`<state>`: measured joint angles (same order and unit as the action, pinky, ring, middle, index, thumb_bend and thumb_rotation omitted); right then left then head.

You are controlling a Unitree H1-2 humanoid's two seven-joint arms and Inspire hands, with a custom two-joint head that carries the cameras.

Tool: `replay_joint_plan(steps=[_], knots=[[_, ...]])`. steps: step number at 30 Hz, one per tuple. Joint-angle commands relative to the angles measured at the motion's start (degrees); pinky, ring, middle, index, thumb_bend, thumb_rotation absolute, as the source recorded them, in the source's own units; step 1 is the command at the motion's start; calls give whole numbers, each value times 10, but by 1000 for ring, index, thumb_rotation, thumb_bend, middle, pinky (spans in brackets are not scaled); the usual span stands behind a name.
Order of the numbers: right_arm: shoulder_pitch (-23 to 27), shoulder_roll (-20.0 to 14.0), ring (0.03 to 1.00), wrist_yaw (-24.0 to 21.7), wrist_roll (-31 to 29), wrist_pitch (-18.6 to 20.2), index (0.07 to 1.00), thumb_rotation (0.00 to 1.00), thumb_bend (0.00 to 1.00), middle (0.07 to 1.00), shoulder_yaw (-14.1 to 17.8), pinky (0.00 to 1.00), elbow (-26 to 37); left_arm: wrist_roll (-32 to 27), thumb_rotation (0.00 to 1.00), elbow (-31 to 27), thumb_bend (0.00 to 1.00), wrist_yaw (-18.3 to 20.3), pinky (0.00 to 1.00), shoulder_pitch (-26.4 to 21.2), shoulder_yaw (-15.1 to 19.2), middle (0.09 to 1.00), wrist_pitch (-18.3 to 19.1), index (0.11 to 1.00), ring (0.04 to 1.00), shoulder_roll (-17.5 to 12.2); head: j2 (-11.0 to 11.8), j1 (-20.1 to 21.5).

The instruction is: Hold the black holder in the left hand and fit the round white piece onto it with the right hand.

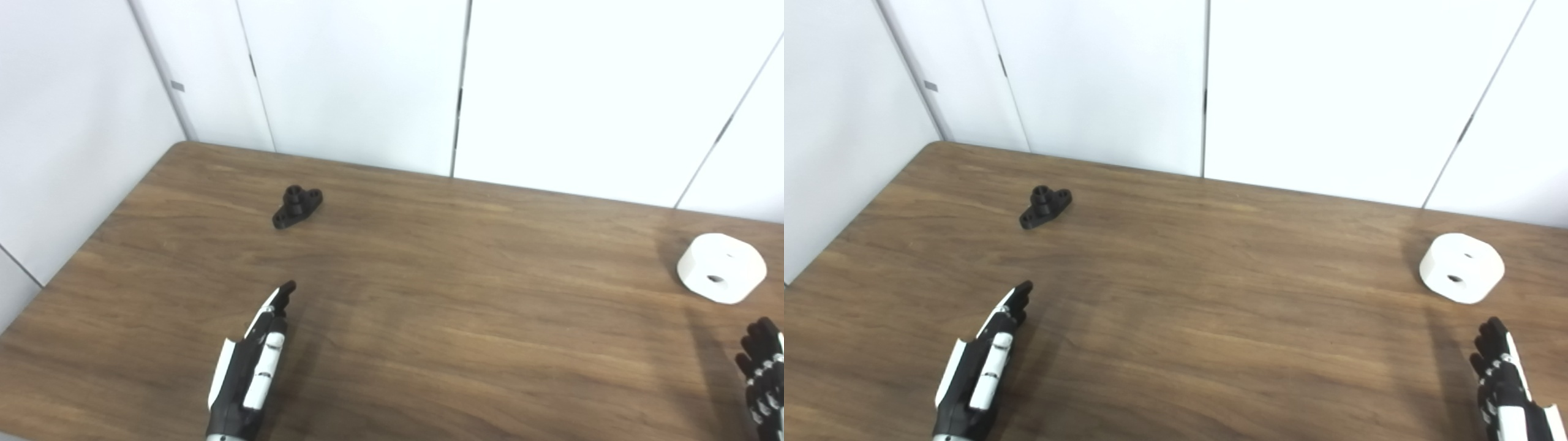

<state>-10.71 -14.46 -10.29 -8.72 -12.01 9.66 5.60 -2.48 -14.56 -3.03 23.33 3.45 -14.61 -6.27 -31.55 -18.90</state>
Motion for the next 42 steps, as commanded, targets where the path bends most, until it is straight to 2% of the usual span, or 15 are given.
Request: replay_joint_plan(steps=[1, 9, 11, 16, 18, 20, 22, 23, 24, 27, 29, 33, 39, 42], knots=[[-23, 4, 1000, -4, -9, -11, 1000, 1000, 581, 1000, -3, 1000, -47, 9, 864, 9, 426, -2, 1000, 13, -10, 967, -9, 919, 985, 33, 3, -2], [-18, 8, 1000, -4, -6, -27, 1000, 1000, 655, 1000, -4, 1000, -59, 14, 858, 19, 438, -10, 1000, 13, -16, 980, -20, 935, 996, 31, 12, 2], [-19, 9, 1000, -3, -5, -26, 1000, 1000, 661, 1000, -5, 1000, -59, 15, 858, 22, 412, -12, 1000, 11, -15, 980, -22, 934, 997, 30, 13, 7], [-19, 11, 1000, -2, -6, -27, 1000, 1000, 628, 1000, -6, 1000, -62, 30, 836, 26, 396, -23, 1000, 7, -8, 974, -26, 916, 996, 30, 14, 14], [-19, 12, 1000, -3, -8, -25, 1000, 1000, 597, 1000, -6, 1000, -61, 64, 696, 21, 411, -38, 969, 4, 1, 952, -28, 893, 975, 30, 14, 15], [-20, 12, 1000, -3, -8, -23, 1000, 1000, 591, 1000, -7, 1000, -60, 102, 585, -1, 415, -53, 898, 2, 11, 932, -6, 880, 941, 31, 14, 15], [-20, 12, 1000, -3, -10, -21, 1000, 1000, 595, 1000, -7, 1000, -59, 127, 486, -25, 432, -61, 901, -6, 19, 920, 17, 873, 933, 30, 14, 15], [-21, 13, 1000, -2, -10, -20, 1000, 1000, 597, 1000, -7, 1000, -59, 137, 357, -34, 443, -66, 920, -15, 24, 919, 25, 869, 940, 27, 14, 15], [-21, 13, 1000, -2, -10, -20, 1000, 1000, 597, 1000, -7, 1000, -58, 147, 295, -40, 460, -70, 922, -24, 30, 919, 30, 868, 942, 25, 14, 15], [-22, 14, 1000, -3, -11, -20, 1000, 1000, 602, 1000, -7, 1000, -58, 173, 189, -49, 521, -84, 894, -54, 44, 909, 40, 858, 927, 17, 13, 17], [-24, 14, 1000, -2, -10, -17, 1000, 1000, 608, 1000, -8, 1000, -55, 175, 159, -53, 544, -88, 896, -71, 50, 906, 52, 854, 924, 11, 12, 20], [-27, 17, 1000, 0, -11, -16, 1000, 1000, 609, 1000, -8, 1000, -51, 191, 231, -63, 612, -89, 895, -111, 65, 913, 101, 867, 927, -6, 12, 20], [-30, 19, 1000, 2, -8, -14, 1000, 1000, 582, 1000, -9, 1000, -46, 206, 281, -58, 667, -91, 946, -173, 84, 906, 150, 858, 935, -18, 11, 24], [-30, 22, 1000, 6, -8, -11, 1000, 1000, 578, 1000, -9, 1000, -44, 232, 311, -48, 674, -90, 950, -197, 90, 912, 172, 849, 943, -29, 11, 25]])
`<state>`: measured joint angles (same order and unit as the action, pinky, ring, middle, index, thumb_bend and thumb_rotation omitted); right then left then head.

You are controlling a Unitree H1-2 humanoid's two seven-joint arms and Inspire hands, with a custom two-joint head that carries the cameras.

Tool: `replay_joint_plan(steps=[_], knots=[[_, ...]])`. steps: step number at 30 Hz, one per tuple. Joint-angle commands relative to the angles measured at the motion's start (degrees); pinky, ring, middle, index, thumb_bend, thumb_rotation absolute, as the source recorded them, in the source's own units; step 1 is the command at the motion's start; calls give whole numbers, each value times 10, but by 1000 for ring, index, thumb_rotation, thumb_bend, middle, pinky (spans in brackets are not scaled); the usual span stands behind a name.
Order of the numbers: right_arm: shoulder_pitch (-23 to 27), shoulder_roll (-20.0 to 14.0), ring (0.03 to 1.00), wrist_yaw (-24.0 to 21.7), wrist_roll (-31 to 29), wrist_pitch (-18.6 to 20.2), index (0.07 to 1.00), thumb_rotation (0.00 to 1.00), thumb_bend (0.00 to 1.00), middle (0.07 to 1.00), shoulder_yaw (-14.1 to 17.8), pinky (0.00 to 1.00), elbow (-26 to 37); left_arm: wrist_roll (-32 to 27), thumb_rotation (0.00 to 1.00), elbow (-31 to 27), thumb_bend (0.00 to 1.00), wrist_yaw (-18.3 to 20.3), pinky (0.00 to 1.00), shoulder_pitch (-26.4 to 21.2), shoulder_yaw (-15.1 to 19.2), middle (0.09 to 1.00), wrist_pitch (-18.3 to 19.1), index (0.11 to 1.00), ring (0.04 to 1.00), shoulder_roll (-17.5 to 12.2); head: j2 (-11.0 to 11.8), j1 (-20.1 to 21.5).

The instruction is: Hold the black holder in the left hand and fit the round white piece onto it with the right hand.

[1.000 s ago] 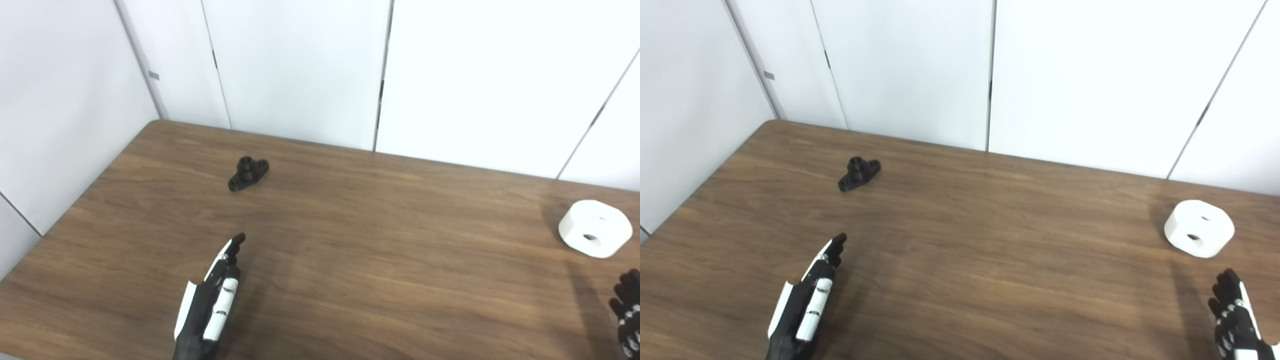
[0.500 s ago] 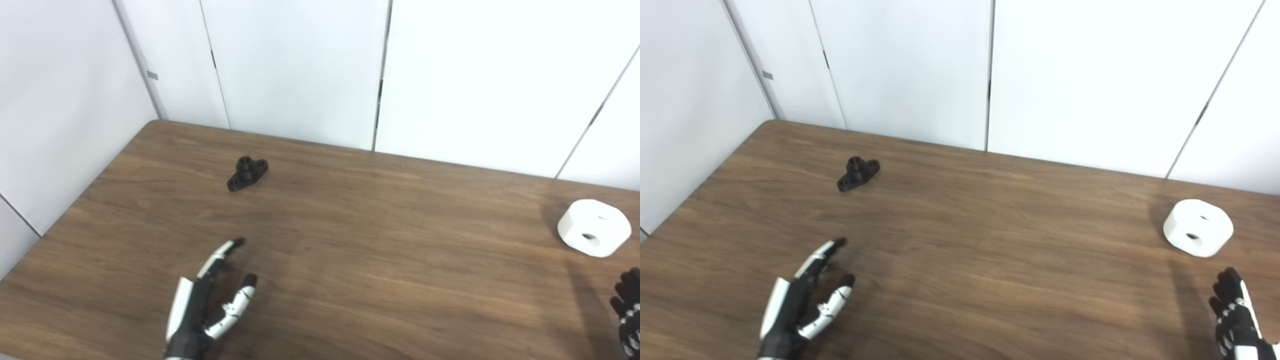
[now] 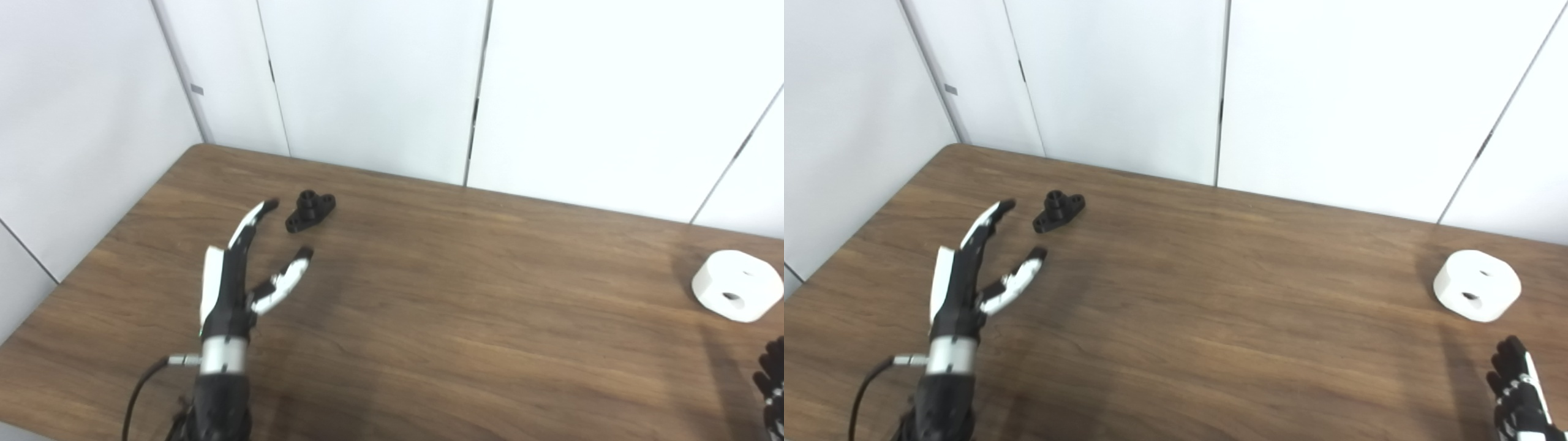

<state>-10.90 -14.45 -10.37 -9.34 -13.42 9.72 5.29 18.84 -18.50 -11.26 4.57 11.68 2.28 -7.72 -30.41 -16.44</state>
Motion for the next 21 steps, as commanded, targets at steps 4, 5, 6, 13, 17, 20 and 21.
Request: replay_joint_plan(steps=[4, 5, 6, 13, 17, 20, 21], knots=[[-29, 23, 1000, 8, 0, 7, 1000, 1000, 588, 1000, -10, 1000, -37, 46, 332, 8, 678, -6, 950, -40, 13, 921, 39, 846, 947, -29, -2, 1], [-30, 22, 1000, 9, 1, 8, 1000, 1000, 589, 1000, -11, 1000, -36, 55, 329, 12, 680, -6, 944, -48, 13, 922, 51, 844, 944, -32, -2, 1], [-30, 22, 1000, 9, 2, 9, 1000, 1000, 586, 1000, -11, 1000, -36, 62, 329, 15, 682, -7, 925, -52, 12, 921, 59, 839, 937, -35, -2, 1], [-30, 22, 1000, 9, 3, 9, 1000, 1000, 583, 1000, -10, 1000, -36, 150, 295, 86, 700, -43, 866, -96, -6, 890, 80, 799, 925, -63, -2, 0], [-33, 21, 1000, 9, 2, 14, 1000, 1000, 583, 1000, -10, 1000, -32, 179, 302, 136, 743, -59, 830, -122, -14, 878, 85, 782, 909, -81, -3, 2], [-33, 20, 1000, 8, 2, 10, 1000, 1000, 576, 1000, -10, 1000, -33, 183, 307, 161, 768, -60, 863, -135, -17, 879, 89, 778, 915, -94, -4, 2], [-33, 20, 1000, 7, 2, 8, 1000, 1000, 575, 1000, -10, 1000, -35, 185, 307, 168, 772, -58, 876, -139, -18, 880, 91, 778, 918, -98, -4, 2]])
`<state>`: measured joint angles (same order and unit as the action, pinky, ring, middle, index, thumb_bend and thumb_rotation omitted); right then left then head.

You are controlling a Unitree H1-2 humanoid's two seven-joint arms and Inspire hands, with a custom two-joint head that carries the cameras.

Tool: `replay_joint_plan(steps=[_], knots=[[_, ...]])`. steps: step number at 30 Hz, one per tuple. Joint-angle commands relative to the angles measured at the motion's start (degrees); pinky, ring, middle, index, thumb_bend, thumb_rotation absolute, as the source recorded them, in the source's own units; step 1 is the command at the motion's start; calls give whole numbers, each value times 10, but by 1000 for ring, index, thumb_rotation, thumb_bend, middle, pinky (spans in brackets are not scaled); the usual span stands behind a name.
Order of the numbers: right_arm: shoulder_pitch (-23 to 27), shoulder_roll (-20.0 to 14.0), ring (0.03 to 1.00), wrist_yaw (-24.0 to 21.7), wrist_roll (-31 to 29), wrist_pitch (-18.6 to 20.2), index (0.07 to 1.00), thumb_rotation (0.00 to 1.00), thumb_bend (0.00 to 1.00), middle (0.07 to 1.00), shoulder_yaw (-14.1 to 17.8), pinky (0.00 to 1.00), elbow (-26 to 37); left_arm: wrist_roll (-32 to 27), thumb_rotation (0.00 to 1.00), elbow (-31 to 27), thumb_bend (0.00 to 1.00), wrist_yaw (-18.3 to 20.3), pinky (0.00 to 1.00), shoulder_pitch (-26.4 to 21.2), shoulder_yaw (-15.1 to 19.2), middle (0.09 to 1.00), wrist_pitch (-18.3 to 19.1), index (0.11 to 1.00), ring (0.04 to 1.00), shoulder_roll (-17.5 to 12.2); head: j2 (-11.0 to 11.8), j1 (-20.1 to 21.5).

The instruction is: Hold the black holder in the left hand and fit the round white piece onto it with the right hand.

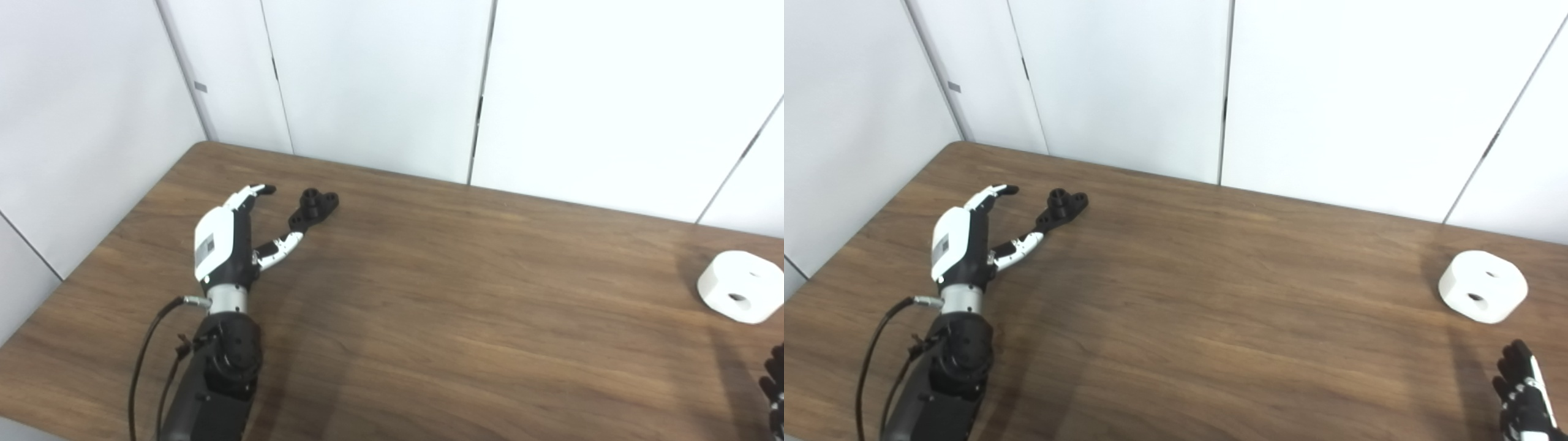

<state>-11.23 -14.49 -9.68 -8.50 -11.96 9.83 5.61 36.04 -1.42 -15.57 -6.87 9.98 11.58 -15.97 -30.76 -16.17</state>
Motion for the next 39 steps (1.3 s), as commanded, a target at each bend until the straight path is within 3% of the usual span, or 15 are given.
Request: replay_joint_plan(steps=[1, 6, 13, 23, 39], knots=[[-29, 20, 1000, 1, -4, -9, 1000, 1000, 575, 1000, -11, 1000, -39, 16, 314, 5, 775, -10, 900, -30, -5, 885, 4, 780, 926, -22, -1, 0], [-32, 20, 1000, 3, 0, -8, 1000, 1000, 568, 998, -10, 1000, -35, 37, 389, 31, 812, 17, 945, -53, -30, 898, 54, 790, 939, -45, -3, 1], [-34, 20, 1000, 2, -2, -8, 1000, 1000, 575, 999, -9, 1000, -34, 35, 434, 62, 882, 34, 987, -81, -52, 905, 89, 797, 955, -61, -3, 1], [-37, 24, 1000, 5, 8, -4, 1000, 1000, 570, 1000, -14, 1000, -25, 18, 424, 121, 899, 52, 972, -122, -69, 903, 110, 789, 942, -76, -4, 4], [-42, 33, 1000, 7, 5, -5, 1000, 1000, 576, 993, -17, 1000, -20, 1, 406, 219, 884, 45, 969, -170, -100, 889, 97, 757, 939, -94, -5, 12]])
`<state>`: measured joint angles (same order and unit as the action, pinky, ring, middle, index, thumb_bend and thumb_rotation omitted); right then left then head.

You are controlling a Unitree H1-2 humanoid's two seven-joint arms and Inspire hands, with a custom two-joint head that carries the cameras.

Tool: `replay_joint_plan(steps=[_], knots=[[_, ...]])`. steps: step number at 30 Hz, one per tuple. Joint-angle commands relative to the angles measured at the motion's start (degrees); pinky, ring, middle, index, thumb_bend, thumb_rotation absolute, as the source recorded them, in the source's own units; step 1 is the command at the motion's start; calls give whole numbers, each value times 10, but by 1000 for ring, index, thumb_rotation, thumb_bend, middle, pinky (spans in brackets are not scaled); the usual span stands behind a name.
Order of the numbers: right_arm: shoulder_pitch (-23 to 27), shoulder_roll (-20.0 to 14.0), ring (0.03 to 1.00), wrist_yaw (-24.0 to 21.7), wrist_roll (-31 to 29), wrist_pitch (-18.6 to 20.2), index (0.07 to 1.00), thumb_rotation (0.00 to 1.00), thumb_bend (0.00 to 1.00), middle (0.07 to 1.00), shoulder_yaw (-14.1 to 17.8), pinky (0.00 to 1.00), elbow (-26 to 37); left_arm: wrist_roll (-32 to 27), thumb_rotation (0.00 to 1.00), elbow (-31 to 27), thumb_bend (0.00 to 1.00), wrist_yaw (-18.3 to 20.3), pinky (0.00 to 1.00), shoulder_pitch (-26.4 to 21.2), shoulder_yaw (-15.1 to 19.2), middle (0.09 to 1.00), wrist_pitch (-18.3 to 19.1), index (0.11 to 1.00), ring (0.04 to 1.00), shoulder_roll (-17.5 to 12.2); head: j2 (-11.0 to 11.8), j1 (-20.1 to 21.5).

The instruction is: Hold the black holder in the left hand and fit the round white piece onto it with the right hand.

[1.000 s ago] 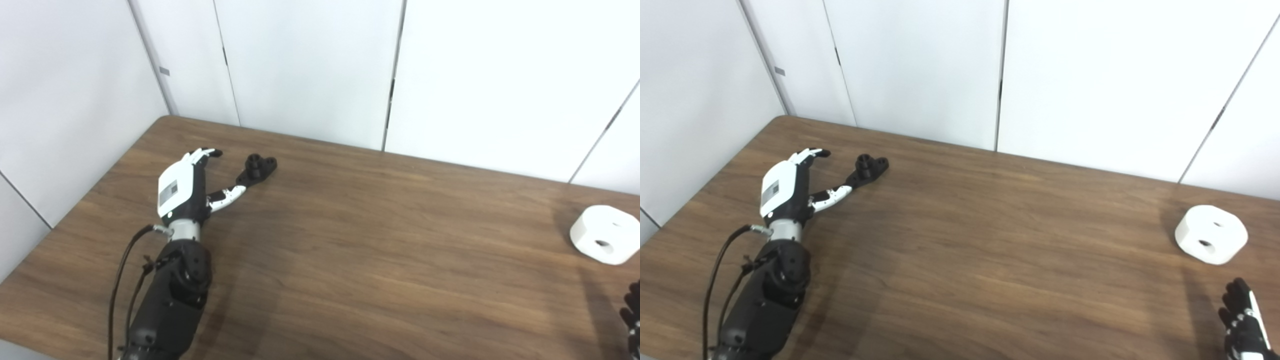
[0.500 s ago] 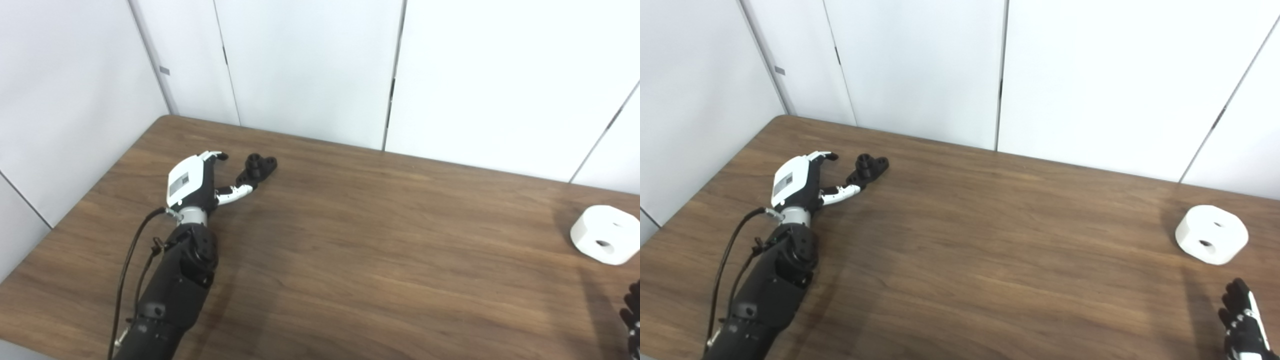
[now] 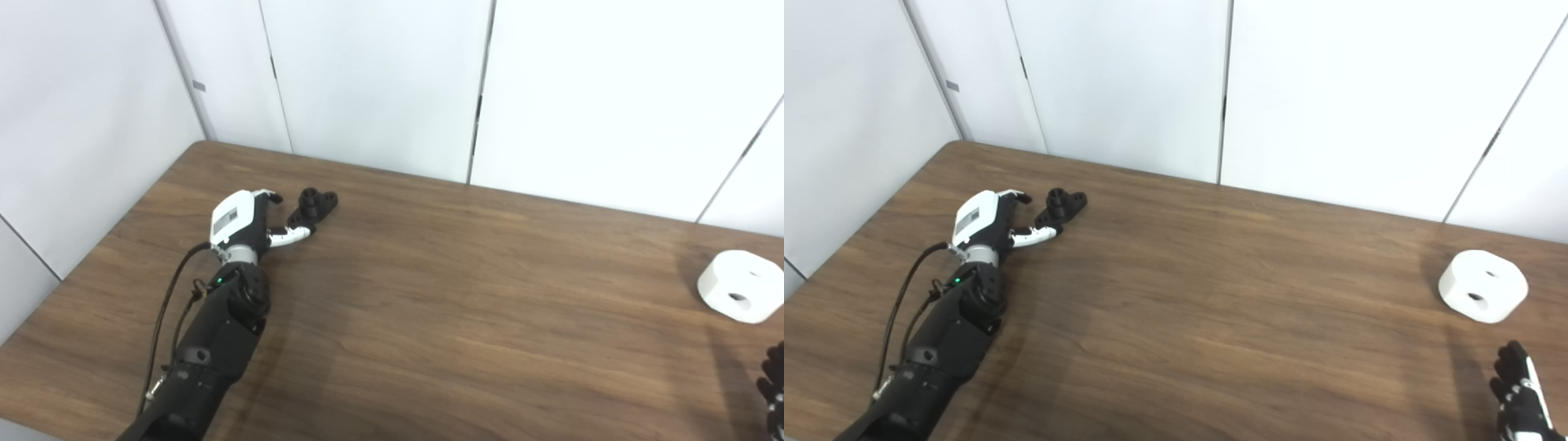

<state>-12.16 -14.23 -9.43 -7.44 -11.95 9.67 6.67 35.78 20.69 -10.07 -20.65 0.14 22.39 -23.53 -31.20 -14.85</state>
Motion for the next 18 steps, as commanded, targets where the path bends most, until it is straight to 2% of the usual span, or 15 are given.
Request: replay_joint_plan(steps=[1, 8, 11, 18], knots=[[-33, 30, 1000, 4, -5, -7, 1000, 1000, 571, 991, -16, 1000, -31, 0, 406, 1, 885, -11, 968, -34, -3, 889, -14, 756, 939, -19, -1, -1], [-34, 29, 1000, 4, -1, -8, 1000, 1000, 584, 997, -17, 1000, -32, -7, 365, 17, 862, -19, 953, -41, -12, 875, -20, 718, 934, -18, -1, 2], [-34, 31, 1000, 4, -4, -3, 1000, 1000, 588, 994, -17, 1000, -29, -7, 364, 17, 849, -18, 946, -41, -17, 865, -22, 684, 930, -19, -1, 2], [-34, 31, 1000, 6, -1, -3, 1000, 1000, 602, 987, -17, 1000, -29, -14, 335, 6, 825, -13, 951, -40, -22, 859, -22, 666, 929, -17, -2, 4]])
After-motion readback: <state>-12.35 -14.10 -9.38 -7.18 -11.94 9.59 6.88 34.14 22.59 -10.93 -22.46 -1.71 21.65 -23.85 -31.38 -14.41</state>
